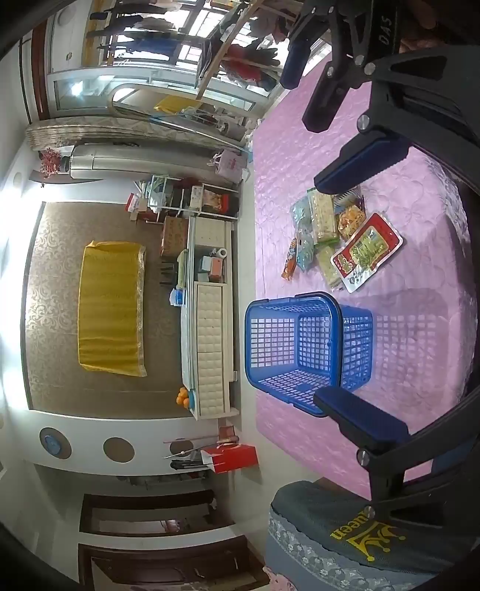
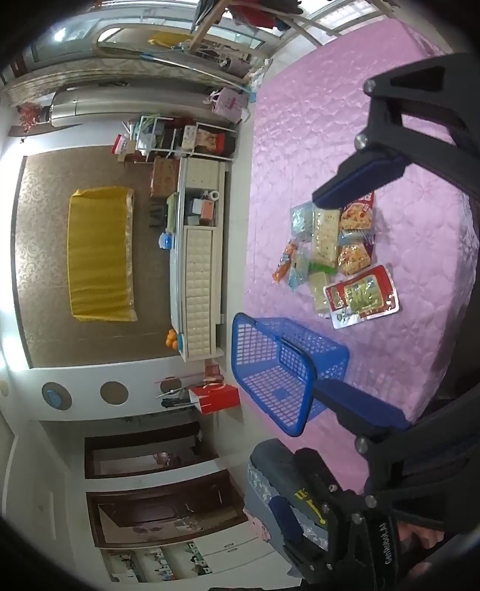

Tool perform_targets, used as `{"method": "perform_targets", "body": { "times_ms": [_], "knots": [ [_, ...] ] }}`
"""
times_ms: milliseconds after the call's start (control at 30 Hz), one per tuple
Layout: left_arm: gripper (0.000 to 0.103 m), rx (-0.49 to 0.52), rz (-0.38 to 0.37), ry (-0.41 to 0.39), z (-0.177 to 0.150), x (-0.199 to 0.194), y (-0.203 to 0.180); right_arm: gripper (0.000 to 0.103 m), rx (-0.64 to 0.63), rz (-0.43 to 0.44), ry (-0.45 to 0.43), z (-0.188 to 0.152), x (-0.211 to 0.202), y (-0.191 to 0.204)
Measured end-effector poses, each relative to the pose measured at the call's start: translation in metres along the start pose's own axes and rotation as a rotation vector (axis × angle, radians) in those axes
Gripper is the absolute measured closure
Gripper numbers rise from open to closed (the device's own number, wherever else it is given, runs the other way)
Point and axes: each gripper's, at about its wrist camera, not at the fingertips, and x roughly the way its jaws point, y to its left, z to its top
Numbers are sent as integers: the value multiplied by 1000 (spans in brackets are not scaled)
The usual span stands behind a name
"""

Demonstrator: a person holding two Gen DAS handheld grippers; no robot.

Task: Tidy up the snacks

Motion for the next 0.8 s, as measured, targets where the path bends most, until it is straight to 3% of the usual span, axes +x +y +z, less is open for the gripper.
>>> {"method": "perform_targets", "body": {
  "times_ms": [133, 800],
  "knots": [
    [0, -1, 2, -1, -1, 0, 0, 0, 4, 4, -3, -2, 2, 0],
    [0, -2, 5, 3, -3, -1, -1, 0, -7, -30, 8, -5, 1, -7]
  ]
}}
